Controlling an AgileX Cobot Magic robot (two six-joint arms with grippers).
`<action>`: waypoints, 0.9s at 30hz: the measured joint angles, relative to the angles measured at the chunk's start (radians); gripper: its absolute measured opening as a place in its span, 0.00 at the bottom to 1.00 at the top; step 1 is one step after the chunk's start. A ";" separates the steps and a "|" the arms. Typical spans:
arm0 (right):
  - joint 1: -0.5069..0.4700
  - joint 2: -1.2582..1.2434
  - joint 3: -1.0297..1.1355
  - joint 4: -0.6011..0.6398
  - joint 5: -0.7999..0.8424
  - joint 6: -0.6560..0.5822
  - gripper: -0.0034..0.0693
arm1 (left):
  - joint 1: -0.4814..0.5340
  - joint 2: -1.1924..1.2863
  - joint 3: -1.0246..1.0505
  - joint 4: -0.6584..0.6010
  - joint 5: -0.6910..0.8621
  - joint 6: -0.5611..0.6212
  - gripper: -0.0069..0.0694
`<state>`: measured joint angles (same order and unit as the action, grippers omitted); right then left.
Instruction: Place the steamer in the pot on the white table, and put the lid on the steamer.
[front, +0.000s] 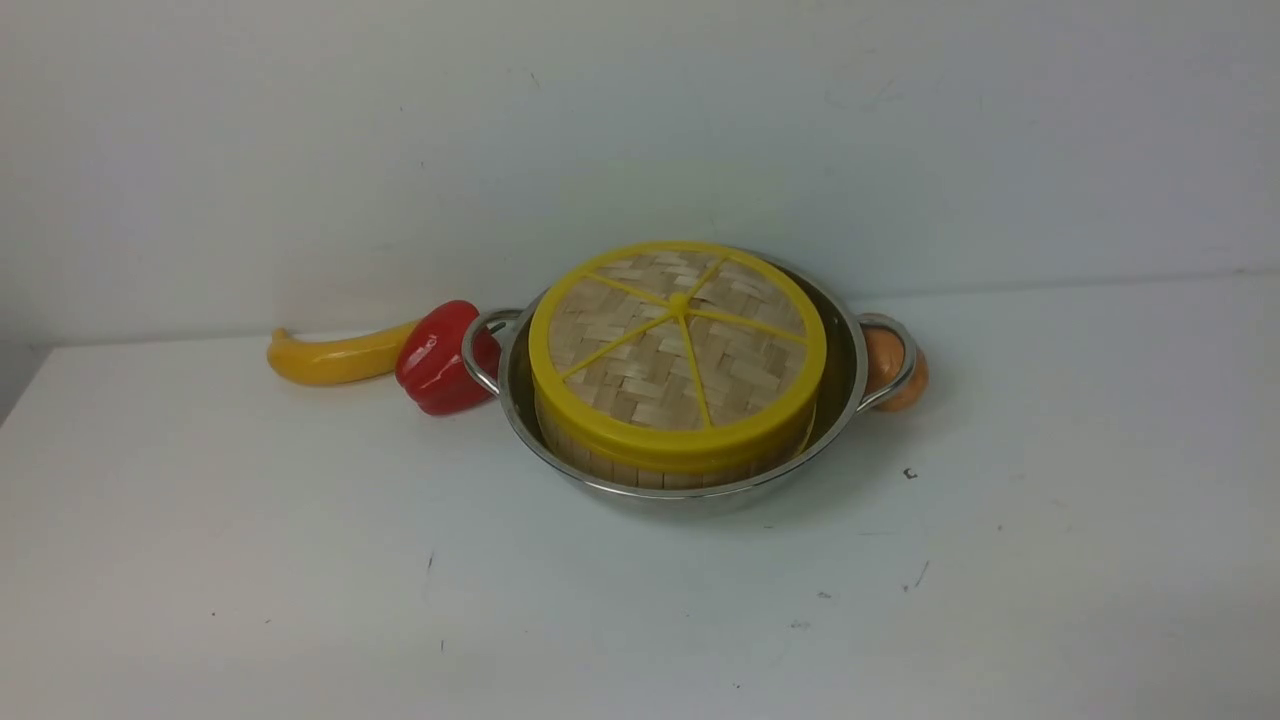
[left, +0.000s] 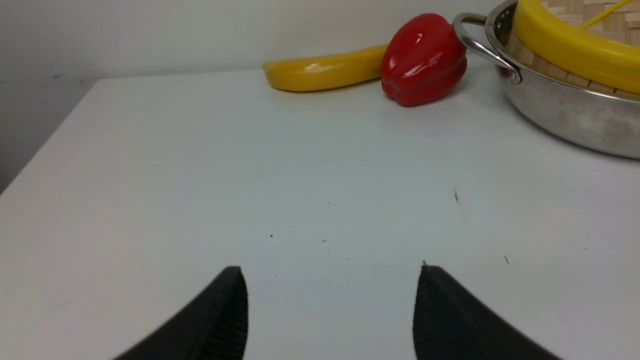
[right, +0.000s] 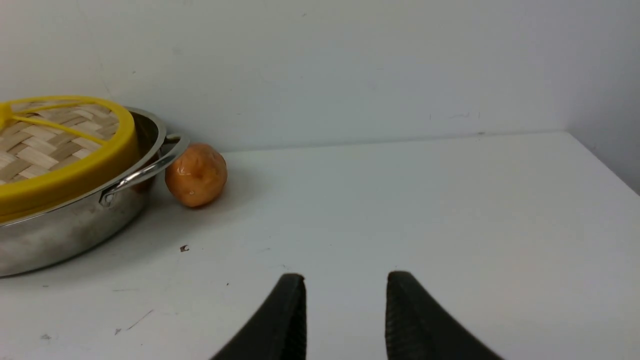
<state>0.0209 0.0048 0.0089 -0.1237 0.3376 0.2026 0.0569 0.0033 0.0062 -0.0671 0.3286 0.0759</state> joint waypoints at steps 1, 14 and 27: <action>0.000 0.000 0.000 0.000 0.000 0.000 0.38 | 0.000 0.000 0.000 0.000 0.000 0.000 0.64; 0.000 0.000 0.000 0.003 0.000 -0.001 0.39 | 0.000 0.000 0.000 0.026 -0.008 0.002 0.64; 0.000 0.000 0.000 0.003 0.000 -0.003 0.39 | 0.000 0.000 0.000 0.029 -0.008 0.002 0.64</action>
<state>0.0209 0.0048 0.0089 -0.1204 0.3376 0.1995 0.0569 0.0033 0.0062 -0.0382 0.3202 0.0778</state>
